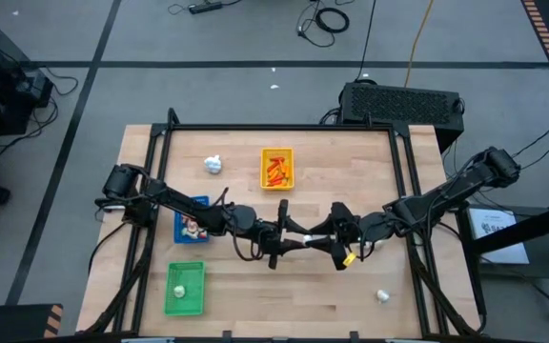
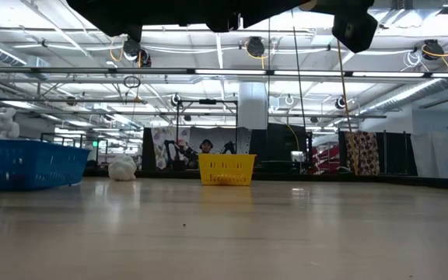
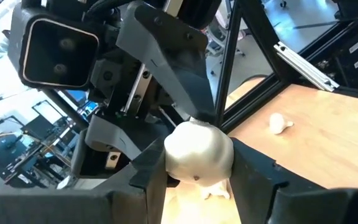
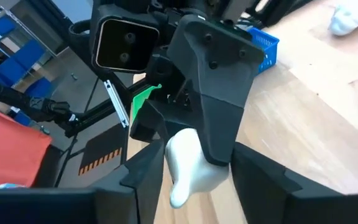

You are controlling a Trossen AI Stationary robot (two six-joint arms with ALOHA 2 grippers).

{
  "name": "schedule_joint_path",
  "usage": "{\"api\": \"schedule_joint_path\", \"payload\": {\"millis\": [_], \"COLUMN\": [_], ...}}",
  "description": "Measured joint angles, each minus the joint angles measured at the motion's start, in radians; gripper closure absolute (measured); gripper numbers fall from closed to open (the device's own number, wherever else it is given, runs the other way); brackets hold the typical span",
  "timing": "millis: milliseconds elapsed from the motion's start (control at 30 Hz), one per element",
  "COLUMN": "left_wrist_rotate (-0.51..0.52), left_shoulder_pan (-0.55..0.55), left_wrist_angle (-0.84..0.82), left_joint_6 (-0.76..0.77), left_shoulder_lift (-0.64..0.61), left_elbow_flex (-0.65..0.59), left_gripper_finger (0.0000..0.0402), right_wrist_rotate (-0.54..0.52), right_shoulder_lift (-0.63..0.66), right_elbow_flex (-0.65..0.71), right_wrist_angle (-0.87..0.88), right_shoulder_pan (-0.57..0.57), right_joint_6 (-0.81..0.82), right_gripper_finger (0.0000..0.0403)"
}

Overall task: Sort produce into baskets
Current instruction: Put the garlic into the green bin

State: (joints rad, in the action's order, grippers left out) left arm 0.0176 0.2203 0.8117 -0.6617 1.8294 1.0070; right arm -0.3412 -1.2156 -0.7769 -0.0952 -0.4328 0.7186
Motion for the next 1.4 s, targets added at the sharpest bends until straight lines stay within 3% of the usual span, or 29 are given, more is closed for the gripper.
{"api": "schedule_joint_path", "payload": {"millis": [300,467,567,800,933,1100,1400], "left_wrist_rotate": [0.125,0.233,0.309,0.317,0.221,0.022,-0.089], "left_shoulder_pan": [0.038,0.098,0.137,0.224,0.267,0.311,0.399], "left_wrist_angle": [-0.051,-0.240,-0.417,-0.995,-1.255,-1.418,-1.695], "left_joint_6": [-0.001,0.012,0.098,0.620,1.020,1.472,1.835], "left_shoulder_lift": [-0.006,-0.086,-0.147,-0.327,-0.420,-0.483,-0.447], "left_elbow_flex": [0.000,0.000,0.000,0.034,0.072,0.078,0.077], "left_gripper_finger": [0.0259,0.0259,0.0259,0.0260,0.0260,0.0260,0.0260], "right_wrist_rotate": [-0.027,-0.098,-0.177,-0.209,-0.210,-0.209,-0.208], "right_shoulder_lift": [0.023,0.023,0.019,0.019,0.019,0.019,0.019], "right_elbow_flex": [0.000,0.000,0.000,-0.001,-0.001,-0.001,0.000], "right_wrist_angle": [0.008,0.033,0.032,0.035,0.042,0.111,0.204], "right_shoulder_pan": [0.002,0.001,0.002,0.026,0.047,0.048,0.048], "right_joint_6": [-0.116,-0.247,-0.339,-0.526,-0.582,-0.585,-0.588], "right_gripper_finger": [0.0196,0.0195,0.0195,0.0195,0.0195,0.0195,0.0195]}}
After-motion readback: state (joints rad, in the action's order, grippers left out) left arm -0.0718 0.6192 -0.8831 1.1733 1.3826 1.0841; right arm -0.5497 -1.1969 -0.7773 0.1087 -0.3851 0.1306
